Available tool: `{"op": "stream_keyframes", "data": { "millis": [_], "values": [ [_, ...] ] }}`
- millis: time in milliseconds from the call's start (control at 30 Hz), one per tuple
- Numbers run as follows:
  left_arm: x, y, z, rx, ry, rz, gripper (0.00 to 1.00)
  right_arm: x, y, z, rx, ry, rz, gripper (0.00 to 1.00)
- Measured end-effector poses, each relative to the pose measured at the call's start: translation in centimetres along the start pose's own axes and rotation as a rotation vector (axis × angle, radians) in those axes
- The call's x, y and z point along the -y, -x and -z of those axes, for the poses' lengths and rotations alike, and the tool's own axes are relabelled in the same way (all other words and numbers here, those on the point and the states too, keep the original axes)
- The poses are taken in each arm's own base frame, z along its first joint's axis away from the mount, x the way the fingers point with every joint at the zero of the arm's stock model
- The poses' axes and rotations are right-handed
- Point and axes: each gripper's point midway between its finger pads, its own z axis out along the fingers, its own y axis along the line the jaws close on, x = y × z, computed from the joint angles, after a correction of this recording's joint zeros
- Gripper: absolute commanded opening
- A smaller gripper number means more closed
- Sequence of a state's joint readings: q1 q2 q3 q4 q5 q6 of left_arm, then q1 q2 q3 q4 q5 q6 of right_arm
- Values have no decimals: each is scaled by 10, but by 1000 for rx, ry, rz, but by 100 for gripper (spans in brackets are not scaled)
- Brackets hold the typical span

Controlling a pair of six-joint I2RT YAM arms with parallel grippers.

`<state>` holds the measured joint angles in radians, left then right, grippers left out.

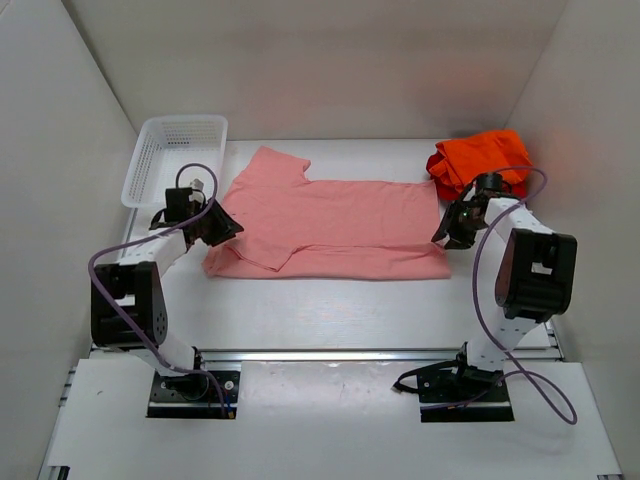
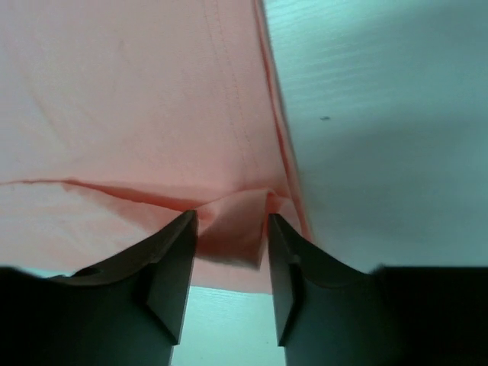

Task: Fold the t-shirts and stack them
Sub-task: Fold the flattened tshirt in 1/3 of the way

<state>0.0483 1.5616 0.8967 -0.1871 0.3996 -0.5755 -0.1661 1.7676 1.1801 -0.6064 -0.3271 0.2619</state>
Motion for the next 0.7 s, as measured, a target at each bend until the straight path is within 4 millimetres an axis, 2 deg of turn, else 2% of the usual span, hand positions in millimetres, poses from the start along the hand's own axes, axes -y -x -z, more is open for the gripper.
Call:
{"op": "stream_keyframes", "data": {
  "millis": [67, 133, 267, 300, 333, 367, 400, 600, 700],
  "values": [
    [-2, -8, 7, 2, 9, -17, 46, 3, 1, 7, 44, -66, 32, 55],
    [-5, -14, 13, 9, 29, -45, 47, 5, 0, 16, 85, -132, 76, 62],
    [-12, -31, 17, -3, 69, -103, 47, 1, 0, 28, 155, -177, 139, 50],
    [-16, -37, 16, -14, 84, -114, 47, 0, -1, 29, 168, -169, 143, 42],
    [-24, -49, 15, -43, 114, -129, 47, 0, -4, 28, 183, -150, 141, 17],
    [-27, -53, 15, -54, 128, -136, 47, 0, -7, 26, 181, -142, 146, 4],
    [-30, -56, 14, -62, 146, -148, 47, -1, -9, 21, 187, -124, 139, 0],
    [-52, -78, -4, -140, 261, -223, 43, -12, -40, -13, 88, -57, 135, 0],
    [-49, -75, -8, -154, 286, -273, 39, -15, -49, -28, 24, -43, 129, 0]
  ]
}}
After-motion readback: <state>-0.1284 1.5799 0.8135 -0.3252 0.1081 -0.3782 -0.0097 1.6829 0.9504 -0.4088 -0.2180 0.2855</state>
